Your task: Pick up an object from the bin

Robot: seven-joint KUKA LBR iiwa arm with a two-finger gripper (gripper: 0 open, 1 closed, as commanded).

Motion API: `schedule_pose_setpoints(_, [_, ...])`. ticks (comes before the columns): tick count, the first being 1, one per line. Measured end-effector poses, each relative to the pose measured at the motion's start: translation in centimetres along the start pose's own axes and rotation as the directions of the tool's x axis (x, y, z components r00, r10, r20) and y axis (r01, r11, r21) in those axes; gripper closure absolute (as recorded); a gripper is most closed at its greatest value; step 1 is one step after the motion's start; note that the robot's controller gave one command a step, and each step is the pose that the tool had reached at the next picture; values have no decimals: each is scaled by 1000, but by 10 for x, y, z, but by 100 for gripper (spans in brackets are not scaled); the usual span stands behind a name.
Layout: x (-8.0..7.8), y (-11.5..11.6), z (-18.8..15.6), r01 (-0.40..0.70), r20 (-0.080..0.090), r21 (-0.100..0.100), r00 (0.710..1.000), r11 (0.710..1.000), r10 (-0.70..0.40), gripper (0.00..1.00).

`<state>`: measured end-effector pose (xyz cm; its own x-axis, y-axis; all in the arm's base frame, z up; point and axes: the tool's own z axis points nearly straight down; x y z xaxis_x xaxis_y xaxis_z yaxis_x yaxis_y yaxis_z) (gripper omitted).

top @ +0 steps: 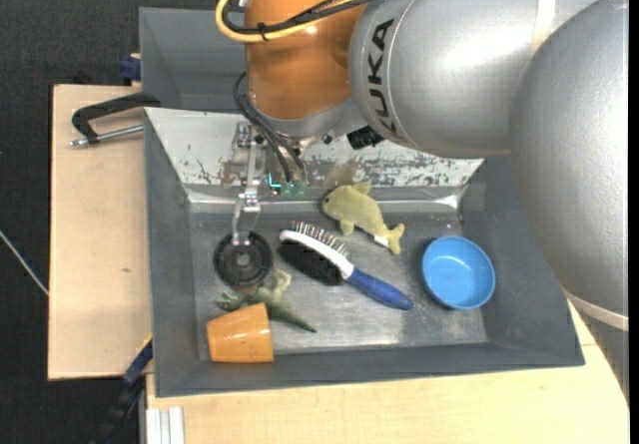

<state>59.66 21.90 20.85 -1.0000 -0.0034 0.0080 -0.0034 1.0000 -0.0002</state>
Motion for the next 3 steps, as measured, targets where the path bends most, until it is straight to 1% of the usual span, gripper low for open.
schedule_pose_setpoints(1, [25,-37,98,310,23,1,951,951,-309,0])
schedule_pose_setpoints(2, [45,-48,-51,544,21,8,839,839,-544,0])
schedule_pose_setpoints(3, [56,-93,75,596,1,1,803,803,-596,0])
